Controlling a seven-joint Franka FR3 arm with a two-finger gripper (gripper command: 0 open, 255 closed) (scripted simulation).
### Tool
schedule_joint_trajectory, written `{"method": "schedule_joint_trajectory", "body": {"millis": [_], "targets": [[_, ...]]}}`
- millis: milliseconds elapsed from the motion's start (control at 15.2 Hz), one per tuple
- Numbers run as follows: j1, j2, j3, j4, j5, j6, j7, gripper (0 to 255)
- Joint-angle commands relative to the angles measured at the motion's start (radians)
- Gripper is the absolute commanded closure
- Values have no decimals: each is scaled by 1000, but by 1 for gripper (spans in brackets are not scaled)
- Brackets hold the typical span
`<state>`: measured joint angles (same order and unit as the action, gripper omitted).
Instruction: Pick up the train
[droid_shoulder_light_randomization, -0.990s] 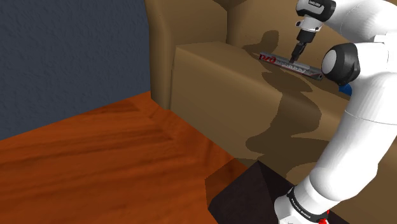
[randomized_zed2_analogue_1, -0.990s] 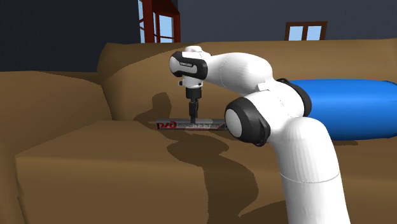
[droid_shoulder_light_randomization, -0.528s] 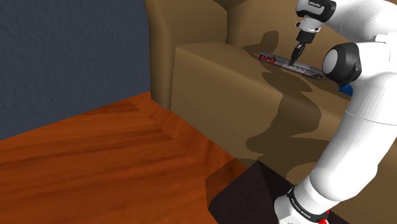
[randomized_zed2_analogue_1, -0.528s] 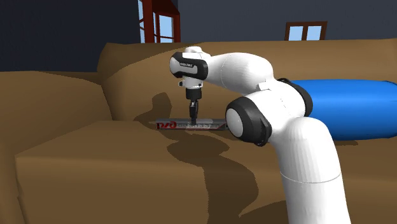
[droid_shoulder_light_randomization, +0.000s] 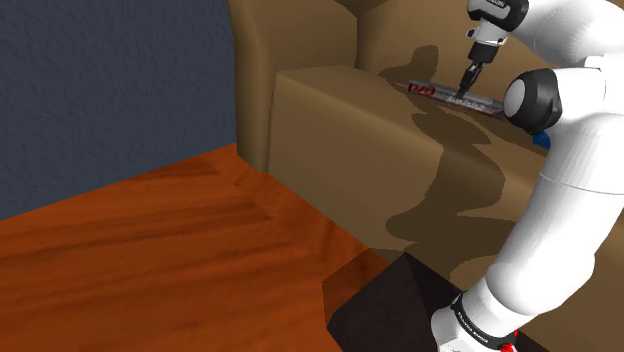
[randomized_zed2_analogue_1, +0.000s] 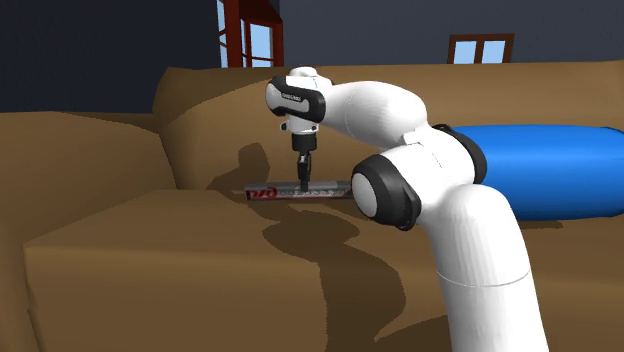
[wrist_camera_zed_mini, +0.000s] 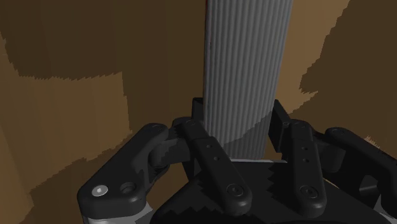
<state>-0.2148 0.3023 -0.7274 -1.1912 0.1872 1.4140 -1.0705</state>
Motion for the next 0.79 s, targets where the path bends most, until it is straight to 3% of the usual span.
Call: {"method": "schedule_joint_trajectory", "body": {"millis": [0,396,660,726], "targets": [[-19,21,0,55,15,-37,-6,255],[-99,102,6,262,75,-170,-19,255],[-207,200,25,490,149,-300,-18,255],[-214,205,28,503,153,-307,-17,255]]}}
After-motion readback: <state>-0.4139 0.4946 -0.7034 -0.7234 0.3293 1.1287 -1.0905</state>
